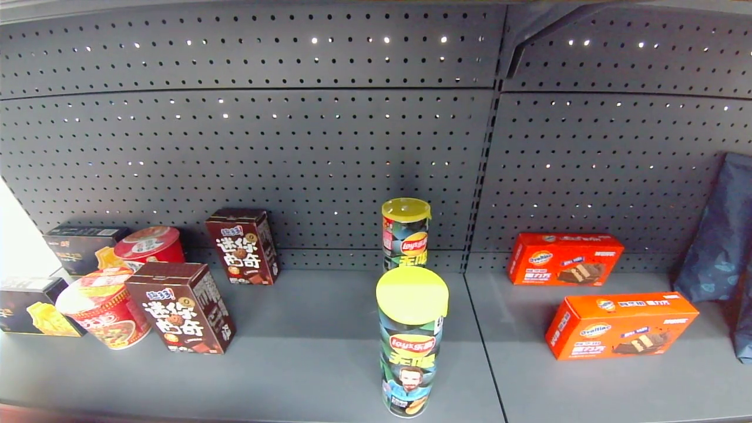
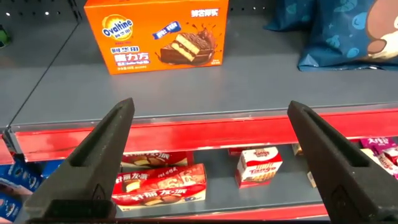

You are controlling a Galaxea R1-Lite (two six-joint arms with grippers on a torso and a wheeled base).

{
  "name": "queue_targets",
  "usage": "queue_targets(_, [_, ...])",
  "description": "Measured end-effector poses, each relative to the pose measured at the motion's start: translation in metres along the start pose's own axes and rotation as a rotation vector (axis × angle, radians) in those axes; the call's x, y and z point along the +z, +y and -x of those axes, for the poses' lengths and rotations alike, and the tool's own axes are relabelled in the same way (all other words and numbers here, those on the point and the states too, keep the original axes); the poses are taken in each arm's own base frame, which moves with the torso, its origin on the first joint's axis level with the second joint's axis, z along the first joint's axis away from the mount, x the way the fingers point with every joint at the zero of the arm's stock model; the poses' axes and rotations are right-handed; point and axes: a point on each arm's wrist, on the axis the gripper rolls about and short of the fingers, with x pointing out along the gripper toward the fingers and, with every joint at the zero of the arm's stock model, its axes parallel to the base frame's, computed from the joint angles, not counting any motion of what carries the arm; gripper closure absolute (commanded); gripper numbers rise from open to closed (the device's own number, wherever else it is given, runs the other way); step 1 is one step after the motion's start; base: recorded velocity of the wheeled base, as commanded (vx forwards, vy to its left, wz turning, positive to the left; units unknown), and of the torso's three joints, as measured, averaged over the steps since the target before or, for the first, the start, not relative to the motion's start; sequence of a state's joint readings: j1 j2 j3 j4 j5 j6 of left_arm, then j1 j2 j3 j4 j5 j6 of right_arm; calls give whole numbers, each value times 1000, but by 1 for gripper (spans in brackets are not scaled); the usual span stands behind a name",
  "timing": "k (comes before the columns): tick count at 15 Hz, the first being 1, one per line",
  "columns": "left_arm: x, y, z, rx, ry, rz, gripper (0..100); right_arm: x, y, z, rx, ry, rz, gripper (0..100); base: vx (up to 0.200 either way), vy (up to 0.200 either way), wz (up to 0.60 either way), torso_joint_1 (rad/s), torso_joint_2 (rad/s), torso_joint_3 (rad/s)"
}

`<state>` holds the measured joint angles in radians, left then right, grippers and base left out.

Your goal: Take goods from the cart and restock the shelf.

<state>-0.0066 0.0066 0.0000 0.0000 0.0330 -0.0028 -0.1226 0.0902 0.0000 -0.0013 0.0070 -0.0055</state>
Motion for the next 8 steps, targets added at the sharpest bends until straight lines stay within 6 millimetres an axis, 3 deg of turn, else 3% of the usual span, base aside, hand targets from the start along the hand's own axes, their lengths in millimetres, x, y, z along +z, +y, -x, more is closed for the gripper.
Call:
queue_targets(6, [0,0,0,3,-5,1,0,0,0,0,0,1,0,0,0,0,0,0,0,0])
queue_targets(7, [0,0,0,1,-5,1,0,0,0,0,0,1,0,0,-200,0,0,2,-7,2])
queue_targets(8, [0,0,0,-1,-5,1,0,0,0,0,0,1,0,0,0,0,0,0,0,0])
